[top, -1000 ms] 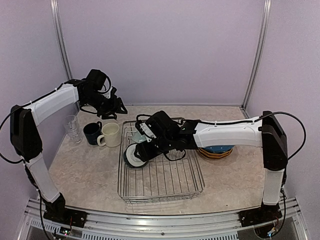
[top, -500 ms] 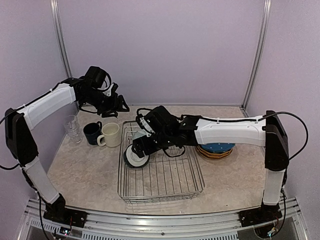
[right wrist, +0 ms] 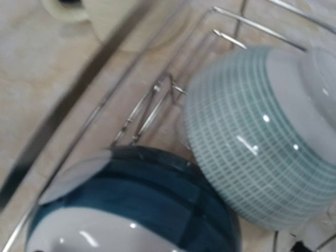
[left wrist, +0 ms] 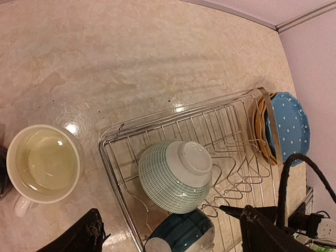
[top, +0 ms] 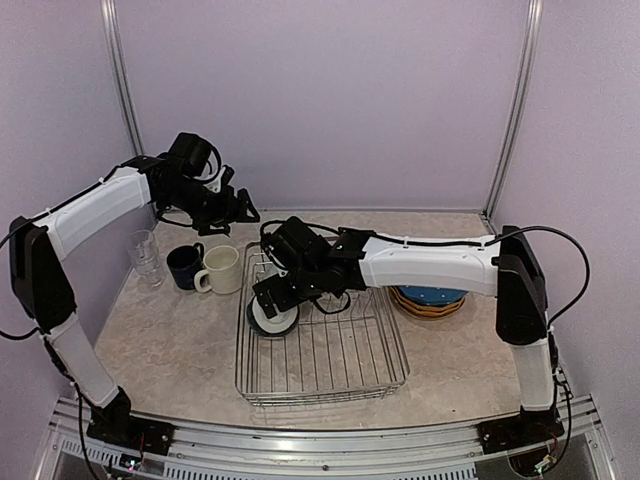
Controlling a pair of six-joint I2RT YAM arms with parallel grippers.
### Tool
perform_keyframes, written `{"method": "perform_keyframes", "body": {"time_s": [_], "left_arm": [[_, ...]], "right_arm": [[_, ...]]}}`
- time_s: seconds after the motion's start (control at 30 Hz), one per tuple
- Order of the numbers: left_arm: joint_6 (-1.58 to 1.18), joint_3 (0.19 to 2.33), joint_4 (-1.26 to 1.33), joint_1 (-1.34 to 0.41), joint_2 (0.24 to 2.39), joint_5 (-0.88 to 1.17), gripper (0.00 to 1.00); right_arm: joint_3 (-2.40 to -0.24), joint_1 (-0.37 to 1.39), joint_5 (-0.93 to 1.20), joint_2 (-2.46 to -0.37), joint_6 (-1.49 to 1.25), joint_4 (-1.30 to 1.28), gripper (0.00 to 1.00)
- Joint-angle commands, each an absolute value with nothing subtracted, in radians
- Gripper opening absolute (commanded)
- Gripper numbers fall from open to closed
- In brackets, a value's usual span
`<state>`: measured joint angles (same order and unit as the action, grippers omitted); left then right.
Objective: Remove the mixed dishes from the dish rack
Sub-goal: Adjust the bowl on the dish rack.
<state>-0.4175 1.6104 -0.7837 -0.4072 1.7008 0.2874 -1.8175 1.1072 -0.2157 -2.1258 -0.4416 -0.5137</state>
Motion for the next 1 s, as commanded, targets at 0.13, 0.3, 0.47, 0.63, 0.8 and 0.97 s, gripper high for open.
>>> {"method": "perform_keyframes", "body": {"time_s": [0.13, 0.3, 0.47, 0.63, 0.8, 0.97], "left_arm": [[-0.422, 1.595, -0.763, -0.384, 1.670, 0.291, 0.86], [-0.419, 1.595, -0.762, -0.383, 1.665, 0.287, 0.87], [-0.417, 1.595, -0.762, -0.382, 1.660, 0.284, 0.87], [-0.417, 1.594, -0.761, -0.383, 1.653, 0.285, 0.87], [-0.419, 1.594, -0.761, -0.384, 1.656, 0.293, 0.87], [-0.419, 1.595, -0.763, -0.384, 1.653, 0.296, 0.87]], "right_arm": [[-1.894, 1.141, -0.347, -2.174, -0.446, -0.691, 1.00], [-1.888, 1.142, -0.380, -2.177, -0.482, -0.767, 1.00], [-1.855, 1.142, -0.417, -2.162, -0.519, -0.820, 1.00], [-1.838, 1.142, -0.452, -2.155, -0.550, -0.835, 1.00], [-1.806, 1.143, -0.468, -2.133, -0.569, -0.807, 1.00], [-1.745, 1.143, -0.483, -2.116, -0.589, -0.797, 1.00]]}}
